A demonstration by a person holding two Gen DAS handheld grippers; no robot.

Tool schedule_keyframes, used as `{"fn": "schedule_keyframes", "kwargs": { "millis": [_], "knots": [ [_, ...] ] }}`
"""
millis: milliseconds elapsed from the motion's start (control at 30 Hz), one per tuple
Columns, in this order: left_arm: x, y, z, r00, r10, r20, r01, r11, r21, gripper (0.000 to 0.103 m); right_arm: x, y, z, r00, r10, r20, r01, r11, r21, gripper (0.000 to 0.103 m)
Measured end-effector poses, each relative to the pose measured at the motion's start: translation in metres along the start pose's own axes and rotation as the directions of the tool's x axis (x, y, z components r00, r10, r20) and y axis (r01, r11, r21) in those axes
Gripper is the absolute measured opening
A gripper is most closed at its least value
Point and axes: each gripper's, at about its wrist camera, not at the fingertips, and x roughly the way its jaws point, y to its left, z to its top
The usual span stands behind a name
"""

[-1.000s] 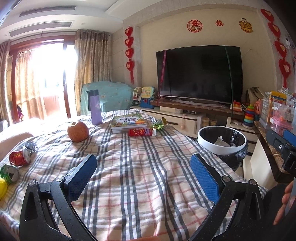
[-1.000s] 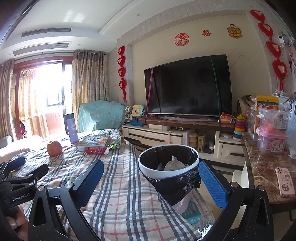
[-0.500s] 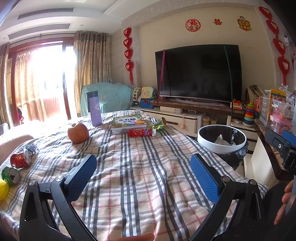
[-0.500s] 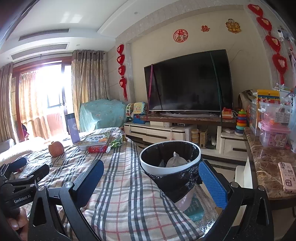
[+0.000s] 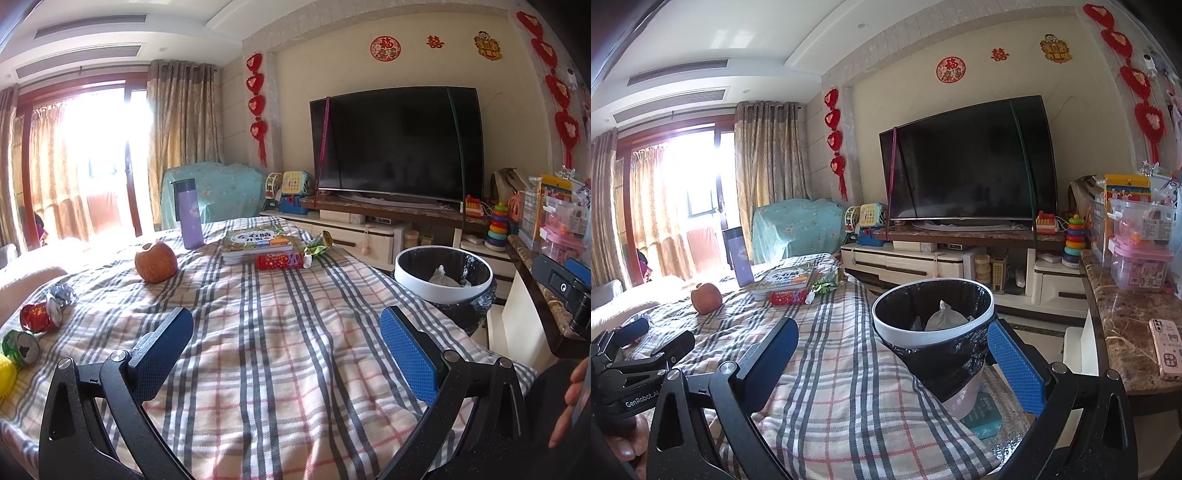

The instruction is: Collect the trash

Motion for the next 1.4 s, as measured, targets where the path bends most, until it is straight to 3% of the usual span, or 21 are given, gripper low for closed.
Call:
{"fn": "schedule_keyframes", "kwargs": {
  "millis": [1400],
  "knots": [
    [0.0041, -0.0023, -0.0061, 1.000, -0.015, -0.024, 0.016, 1.000, 0.018, 0.103, -0.0049, 0.0028, 0.0016, 1.000, 0.024, 0.002, -0.024, 1.000, 0.004, 0.103]
  ]
}}
